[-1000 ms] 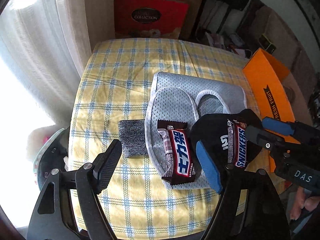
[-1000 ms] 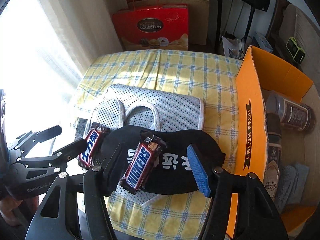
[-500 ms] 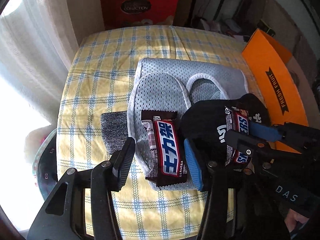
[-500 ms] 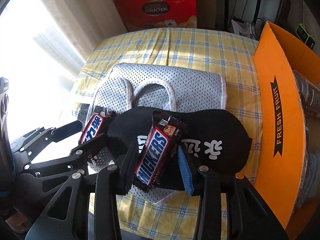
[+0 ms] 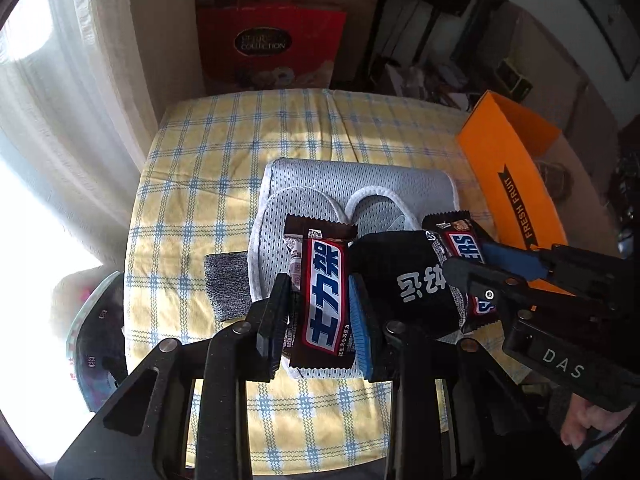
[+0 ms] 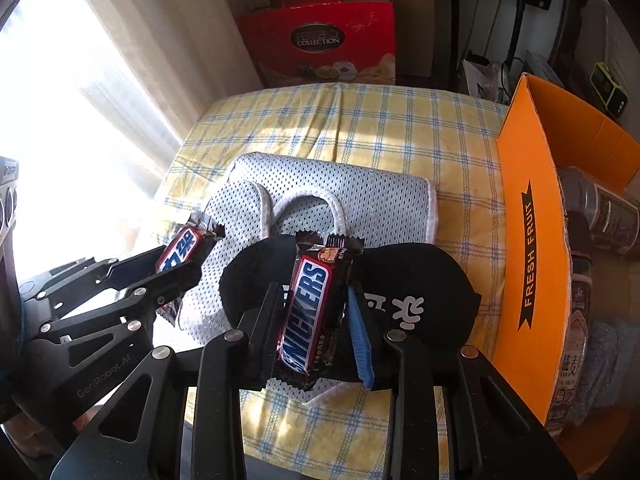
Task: Organize objects
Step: 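Carry both held candy bars over the cardboard box, then lower both candy bars into the box and open both grippers, then withdraw both grippers from the box toward the black eye mask, then close the left gripper on the black eye mask, then close the right gripper on the eye mask while left holds it, then carry the black eye mask into the box and open both grippers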
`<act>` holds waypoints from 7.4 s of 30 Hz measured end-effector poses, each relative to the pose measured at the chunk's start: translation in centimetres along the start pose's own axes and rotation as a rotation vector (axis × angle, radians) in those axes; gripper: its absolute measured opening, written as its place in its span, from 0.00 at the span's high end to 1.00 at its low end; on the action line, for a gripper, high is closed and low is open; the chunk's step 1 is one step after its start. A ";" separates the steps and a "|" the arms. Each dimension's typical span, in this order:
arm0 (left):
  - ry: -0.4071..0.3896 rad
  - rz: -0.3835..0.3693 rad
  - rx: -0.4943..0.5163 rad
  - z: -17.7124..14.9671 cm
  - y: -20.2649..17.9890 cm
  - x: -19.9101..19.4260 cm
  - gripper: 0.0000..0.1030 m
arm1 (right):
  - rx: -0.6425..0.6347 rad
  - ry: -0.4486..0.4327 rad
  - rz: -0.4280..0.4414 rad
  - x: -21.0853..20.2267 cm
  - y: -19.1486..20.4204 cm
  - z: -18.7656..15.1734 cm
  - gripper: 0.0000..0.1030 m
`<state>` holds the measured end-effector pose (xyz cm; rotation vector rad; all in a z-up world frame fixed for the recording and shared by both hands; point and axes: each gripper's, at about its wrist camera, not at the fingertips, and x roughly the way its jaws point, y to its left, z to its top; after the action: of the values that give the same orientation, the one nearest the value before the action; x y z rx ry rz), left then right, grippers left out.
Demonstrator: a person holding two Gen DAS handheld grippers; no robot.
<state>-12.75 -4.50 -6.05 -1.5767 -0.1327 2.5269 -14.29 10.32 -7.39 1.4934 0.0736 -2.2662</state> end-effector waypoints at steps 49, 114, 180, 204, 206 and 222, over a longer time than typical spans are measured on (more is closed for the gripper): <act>0.178 -0.251 0.197 5.9 -28.9 7.6 0.74 | 0.285 -0.060 -0.200 -10.0 -26.7 -2.6 0.70; 0.003 -0.207 0.113 6.5 -17.7 -3.9 0.01 | 0.160 -0.137 -0.168 -14.3 -18.4 -0.5 0.25; -0.021 -0.074 -0.080 1.2 3.6 -1.4 0.96 | -0.031 -0.018 -0.060 -2.1 -3.1 -0.7 0.38; 0.056 -0.032 -0.129 -1.4 7.5 2.1 0.95 | 0.099 0.066 0.103 3.1 -2.5 -0.2 0.61; 0.050 -0.032 -0.129 -1.3 7.4 1.9 0.95 | 0.106 0.061 0.095 3.2 -2.5 -0.1 0.66; -0.052 -0.134 -0.076 2.6 2.3 -4.0 0.96 | 0.064 -0.089 0.080 -3.5 -2.5 1.6 0.92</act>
<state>-13.60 -7.42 -1.72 -1.4757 -0.3327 2.4867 -15.47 13.26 -4.11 1.3988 -0.0846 -2.2865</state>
